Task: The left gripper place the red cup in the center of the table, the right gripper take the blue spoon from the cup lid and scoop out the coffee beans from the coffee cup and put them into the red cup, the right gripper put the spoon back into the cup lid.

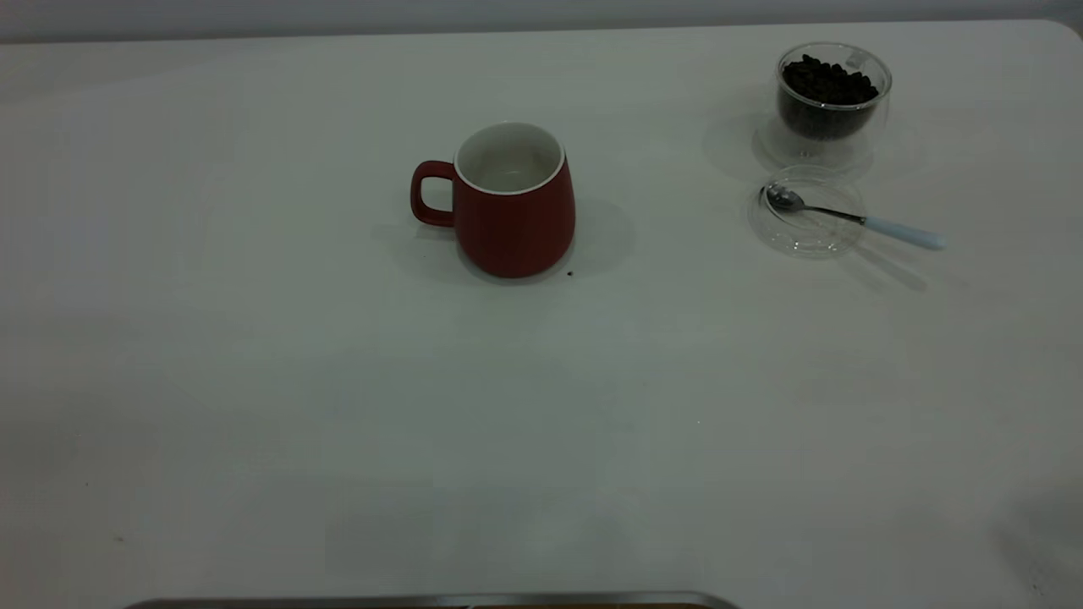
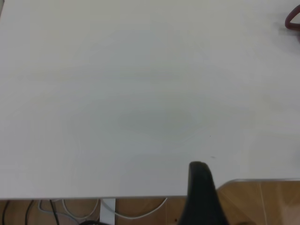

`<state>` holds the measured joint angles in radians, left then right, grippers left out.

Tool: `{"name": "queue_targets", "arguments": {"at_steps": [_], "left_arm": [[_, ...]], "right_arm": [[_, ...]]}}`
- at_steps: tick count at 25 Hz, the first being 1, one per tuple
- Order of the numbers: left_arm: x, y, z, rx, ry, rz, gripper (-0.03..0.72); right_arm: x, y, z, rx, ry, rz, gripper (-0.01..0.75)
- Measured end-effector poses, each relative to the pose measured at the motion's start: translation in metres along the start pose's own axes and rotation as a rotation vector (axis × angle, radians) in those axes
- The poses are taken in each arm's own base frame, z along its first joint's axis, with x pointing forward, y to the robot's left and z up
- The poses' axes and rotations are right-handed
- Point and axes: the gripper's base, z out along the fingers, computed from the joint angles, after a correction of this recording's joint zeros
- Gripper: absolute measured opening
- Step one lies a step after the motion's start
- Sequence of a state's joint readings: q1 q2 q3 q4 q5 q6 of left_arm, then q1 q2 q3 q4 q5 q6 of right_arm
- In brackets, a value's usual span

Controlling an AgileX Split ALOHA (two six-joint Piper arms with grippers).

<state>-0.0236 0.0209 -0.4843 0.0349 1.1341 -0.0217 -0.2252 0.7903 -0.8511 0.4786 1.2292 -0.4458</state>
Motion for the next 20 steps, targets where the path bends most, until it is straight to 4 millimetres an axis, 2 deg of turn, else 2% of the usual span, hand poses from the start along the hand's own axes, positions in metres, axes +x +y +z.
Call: {"name": "queue_targets", "arguments": {"at_steps": [6, 10, 14, 20], "left_arm": [[0.000, 0.000, 0.000, 0.001, 0.000, 0.000, 0.587], [0.000, 0.000, 0.000, 0.001, 0.000, 0.000, 0.587], [0.000, 0.000, 0.000, 0.001, 0.000, 0.000, 0.587], [0.000, 0.000, 0.000, 0.001, 0.000, -0.003, 0.587]], "right_arm": [[0.063, 0.031, -0.034, 0.064, -0.150, -0.252, 0.558], [0.096, 0.039, -0.054, 0.071, -0.292, -0.300, 0.558], [0.118, 0.029, -0.051, 0.162, -0.430, -0.200, 0.558], [0.143, 0.009, -0.031, 0.301, -0.438, -0.085, 0.558]]}}
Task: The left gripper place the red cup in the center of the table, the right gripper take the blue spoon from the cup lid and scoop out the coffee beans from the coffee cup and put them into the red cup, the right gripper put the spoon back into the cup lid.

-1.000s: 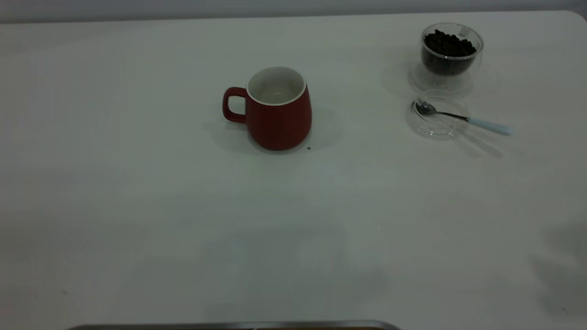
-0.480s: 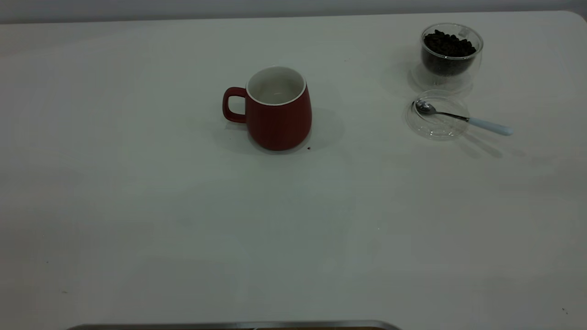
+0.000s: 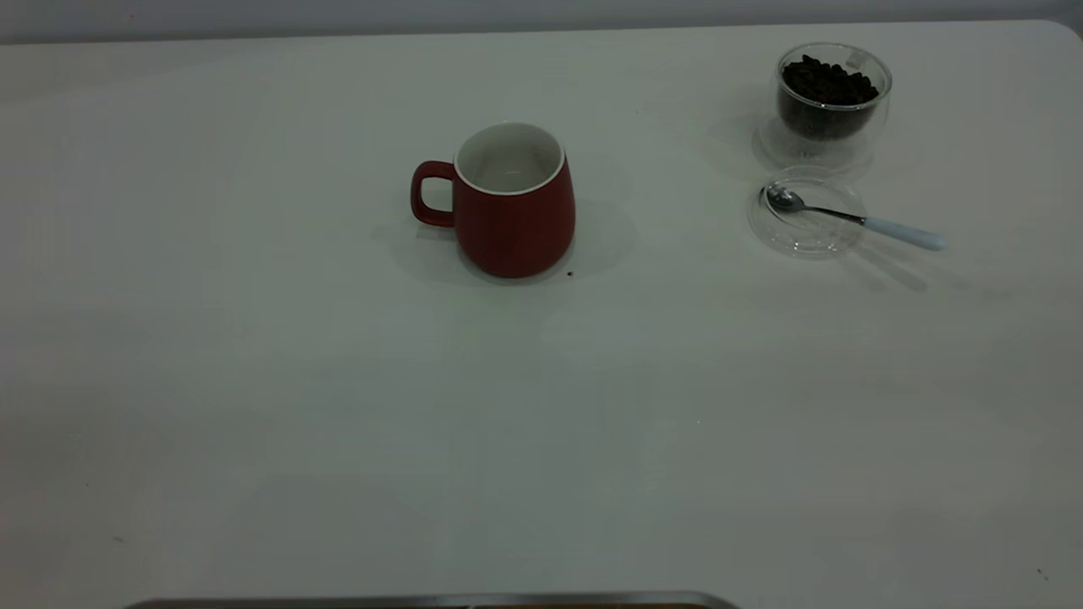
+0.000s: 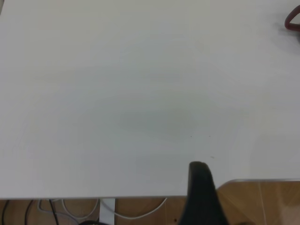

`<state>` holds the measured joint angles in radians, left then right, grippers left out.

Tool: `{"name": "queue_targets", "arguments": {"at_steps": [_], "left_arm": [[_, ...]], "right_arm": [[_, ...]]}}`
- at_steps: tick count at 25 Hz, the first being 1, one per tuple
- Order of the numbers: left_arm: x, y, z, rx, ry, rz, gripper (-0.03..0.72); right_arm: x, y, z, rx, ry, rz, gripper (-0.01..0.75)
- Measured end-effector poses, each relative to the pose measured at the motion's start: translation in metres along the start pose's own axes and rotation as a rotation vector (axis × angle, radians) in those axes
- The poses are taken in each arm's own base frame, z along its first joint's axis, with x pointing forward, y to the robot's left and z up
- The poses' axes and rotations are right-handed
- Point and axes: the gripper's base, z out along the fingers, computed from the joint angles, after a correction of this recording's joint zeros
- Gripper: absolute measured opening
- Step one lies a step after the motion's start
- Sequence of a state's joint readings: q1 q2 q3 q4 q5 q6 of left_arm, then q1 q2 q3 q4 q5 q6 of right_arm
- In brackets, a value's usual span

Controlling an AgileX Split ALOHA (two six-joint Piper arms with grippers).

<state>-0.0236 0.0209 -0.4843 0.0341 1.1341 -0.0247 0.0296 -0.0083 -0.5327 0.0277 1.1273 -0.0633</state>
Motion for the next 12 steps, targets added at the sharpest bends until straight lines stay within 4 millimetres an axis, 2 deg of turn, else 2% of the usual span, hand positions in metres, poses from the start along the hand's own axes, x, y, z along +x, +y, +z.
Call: {"name": "queue_targets", "arguments": {"at_steps": [6, 12], "left_arm": [[0.000, 0.000, 0.000, 0.000, 0.000, 0.001, 0.587], [0.000, 0.000, 0.000, 0.000, 0.000, 0.001, 0.587]], "right_arm": [[0.012, -0.002, 0.012, 0.028, 0.055, -0.011, 0.558], [0.013, -0.002, 0.014, 0.027, 0.062, -0.011, 0.558]]}}
